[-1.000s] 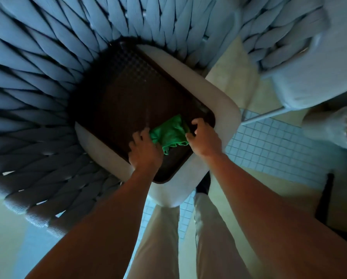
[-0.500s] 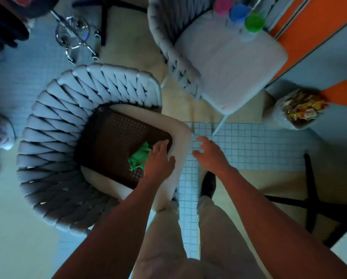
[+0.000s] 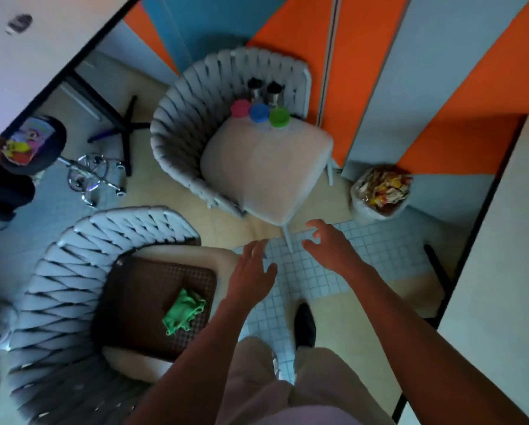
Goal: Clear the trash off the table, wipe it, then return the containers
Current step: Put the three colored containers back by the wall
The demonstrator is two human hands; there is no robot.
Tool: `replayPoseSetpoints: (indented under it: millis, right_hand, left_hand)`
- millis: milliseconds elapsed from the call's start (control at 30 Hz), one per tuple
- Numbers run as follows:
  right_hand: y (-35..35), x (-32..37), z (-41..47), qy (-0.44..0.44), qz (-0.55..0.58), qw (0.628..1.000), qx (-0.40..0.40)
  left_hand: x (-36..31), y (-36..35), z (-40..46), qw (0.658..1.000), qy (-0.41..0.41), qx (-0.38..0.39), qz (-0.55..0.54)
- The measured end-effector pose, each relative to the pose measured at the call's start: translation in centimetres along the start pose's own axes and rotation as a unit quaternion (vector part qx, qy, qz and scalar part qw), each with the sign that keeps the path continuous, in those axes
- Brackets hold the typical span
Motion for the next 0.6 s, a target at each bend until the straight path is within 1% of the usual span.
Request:
replayPoseSetpoints:
  millis: [133, 333, 533, 600]
  right_hand:
    - [3.6, -0.1, 1.0, 0.001, 0.026, 0.999, -0.037]
    - [8.4, 1.1, 4.5, 0.001, 0.069, 0.994, -0.082]
    - [11.3, 3.7, 10.5, 0.001, 0.097, 0.990, -0.104]
    - [12.2, 5.1, 13.7, -0.004, 0.105, 0.989, -0.108]
  left_hand:
    - [-3.0, 1.3, 2.7, 1.000, -0.024, 0.005, 0.020]
    - [-6.6, 5.2, 8.6, 0.997, -0.064, -0.034, 0.041]
    - [-7.4, 9.9, 15.9, 0.996, -0.056, -0.049, 0.055]
    - [-7.2, 12.0, 19.7, 0.995, -0.055, -0.057, 0.054]
Point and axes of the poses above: each hand's wrist, its own z-axis towards the middle knuckle, its own y-axis out of the back of the hand, x = y × z, the point moved 2 cm from there along z, towards the middle knuckle, and after that the axes turned 5 degrees about x, right-handed, at the moved point
